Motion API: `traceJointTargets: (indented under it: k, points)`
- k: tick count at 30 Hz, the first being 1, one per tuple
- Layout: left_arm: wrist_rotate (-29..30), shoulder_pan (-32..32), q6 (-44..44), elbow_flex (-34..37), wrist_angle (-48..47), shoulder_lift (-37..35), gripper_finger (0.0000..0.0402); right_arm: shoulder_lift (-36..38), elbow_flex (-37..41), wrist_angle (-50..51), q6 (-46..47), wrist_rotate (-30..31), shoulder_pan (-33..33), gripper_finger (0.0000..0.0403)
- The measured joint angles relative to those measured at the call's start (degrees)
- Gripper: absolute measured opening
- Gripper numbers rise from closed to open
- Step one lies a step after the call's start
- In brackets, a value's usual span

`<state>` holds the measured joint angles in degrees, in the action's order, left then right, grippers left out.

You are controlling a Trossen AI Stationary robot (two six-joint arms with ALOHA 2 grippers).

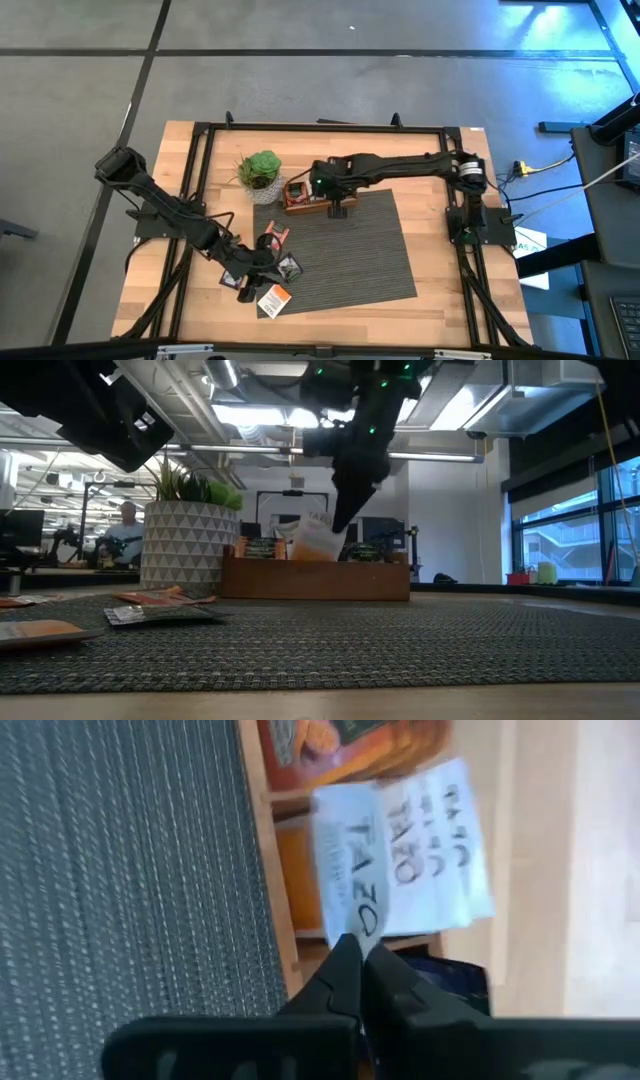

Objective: Pick & Place Tea
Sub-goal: Put the top white tea bag into the middle slot of the wooden organizer, then put the black tea bag into the right slot of the wooden organizer

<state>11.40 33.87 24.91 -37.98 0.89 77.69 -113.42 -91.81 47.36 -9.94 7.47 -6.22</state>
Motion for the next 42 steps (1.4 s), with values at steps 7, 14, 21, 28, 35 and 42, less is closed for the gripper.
traceJointTargets:
  k: [7, 14, 21, 28, 35, 42]
  points:
    - [-0.07, 0.00, -0.11, 0.00, -1.09, 0.02, 0.0111, -2.10, -1.38, -0.48, -4.01, 1.01, 0.00, 0.0004]
    - [0.00, 0.00, -0.13, 0.00, -1.16, 0.02, 0.0107, -1.79, -1.38, 1.89, -3.81, 6.48, 0.00, 0.0005]
    - [0.03, 0.00, -0.87, 0.00, -1.16, 0.02, 0.0111, -1.79, -1.38, 0.99, -3.81, 6.46, 0.09, 0.0005]
    - [0.04, 0.00, -2.12, 0.00, -1.16, 0.02, 0.0108, -1.79, -1.36, -0.42, -5.54, 4.43, 0.07, 0.0030]
    - [0.04, 0.00, -2.08, 0.00, -1.16, 0.02, 0.0111, -1.79, -1.34, -5.35, -4.01, 9.73, -0.08, 0.0105]
    - [0.05, 0.22, 1.90, 0.00, -0.86, 0.02, 0.0108, -0.60, -1.25, -5.22, -0.59, 12.92, 0.07, 0.0146]
